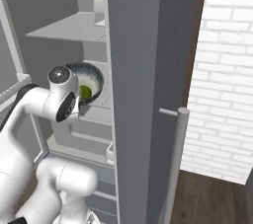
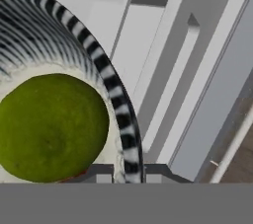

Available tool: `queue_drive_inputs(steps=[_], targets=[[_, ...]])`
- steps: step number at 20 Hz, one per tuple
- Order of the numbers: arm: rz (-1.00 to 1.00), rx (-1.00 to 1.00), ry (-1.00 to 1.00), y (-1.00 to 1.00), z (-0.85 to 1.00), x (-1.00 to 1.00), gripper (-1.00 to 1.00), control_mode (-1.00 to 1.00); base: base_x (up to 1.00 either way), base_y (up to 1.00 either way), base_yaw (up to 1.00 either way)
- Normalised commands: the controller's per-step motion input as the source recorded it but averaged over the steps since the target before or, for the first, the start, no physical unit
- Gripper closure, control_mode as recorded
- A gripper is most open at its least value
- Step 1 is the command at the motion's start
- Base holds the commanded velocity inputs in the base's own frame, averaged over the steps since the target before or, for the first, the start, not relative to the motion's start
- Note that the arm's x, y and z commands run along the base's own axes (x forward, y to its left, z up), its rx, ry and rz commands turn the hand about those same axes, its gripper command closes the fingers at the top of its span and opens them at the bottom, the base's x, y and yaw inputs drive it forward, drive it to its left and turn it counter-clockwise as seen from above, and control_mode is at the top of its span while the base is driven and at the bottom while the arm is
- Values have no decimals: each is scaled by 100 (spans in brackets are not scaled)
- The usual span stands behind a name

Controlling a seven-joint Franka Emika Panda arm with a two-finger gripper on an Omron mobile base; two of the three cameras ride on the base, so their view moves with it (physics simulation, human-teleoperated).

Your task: Pick the chicken drumstick and lime from their plates and place them in the bowl. Then put the bowl in the fridge.

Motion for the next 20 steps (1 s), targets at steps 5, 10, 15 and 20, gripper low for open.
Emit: queue_drive_inputs(steps=[5,10,15,20], targets=[[9,0,0,0,-41,56,100,-100,0,0,0],[2,0,0,3,-30,54,100,-100,0,0,0],[0,0,0,9,-29,60,100,-100,0,0,0],[0,0,0,11,-25,67,100,-100,0,0,0]])
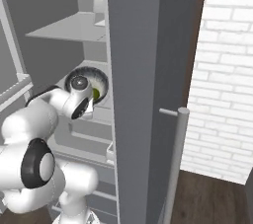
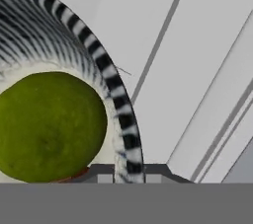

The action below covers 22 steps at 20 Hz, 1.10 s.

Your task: Pick the chicken drumstick and lime from their plates and place them in the bowl. Then put the bowl in the fridge.

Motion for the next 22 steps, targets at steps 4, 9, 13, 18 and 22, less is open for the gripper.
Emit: queue_drive_inputs(steps=[4,9,13,18,22], targets=[[0,0,0,10,-22,61,100,-100,0,0,0],[0,0,0,14,-26,54,100,-100,0,0,0],[0,-1,0,29,-10,58,-100,-100,0,0,0],[0,0,-1,7,0,14,-100,-100,0,0,0],[0,0,-19,0,6,-22,-100,-100,0,0,0]])
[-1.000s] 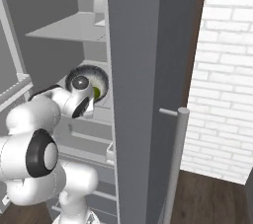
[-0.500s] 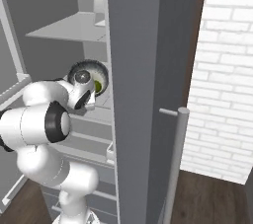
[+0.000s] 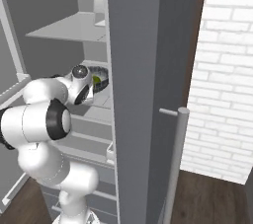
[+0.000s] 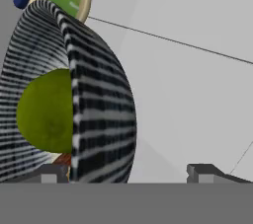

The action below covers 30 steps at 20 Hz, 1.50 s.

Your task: Pick the chicken drumstick and lime from their plates and place them in the bowl. Then put the bowl in the fridge.

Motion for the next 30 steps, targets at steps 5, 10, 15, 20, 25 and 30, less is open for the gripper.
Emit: queue_drive_inputs(steps=[5,10,15,20,25,30], targets=[[0,0,-28,0,23,-43,-100,-100,0,0,0],[-1,2,-11,-1,49,-85,-100,-100,0,0,0],[0,4,13,-36,100,-84,-100,-100,0,0,0],[0,6,21,-42,100,-82,-100,-100,0,0,0],[-2,2,27,-28,93,-89,-100,-100,0,0,0],[-6,-6,-8,-6,29,-100,-100,-100,0,0,0]])
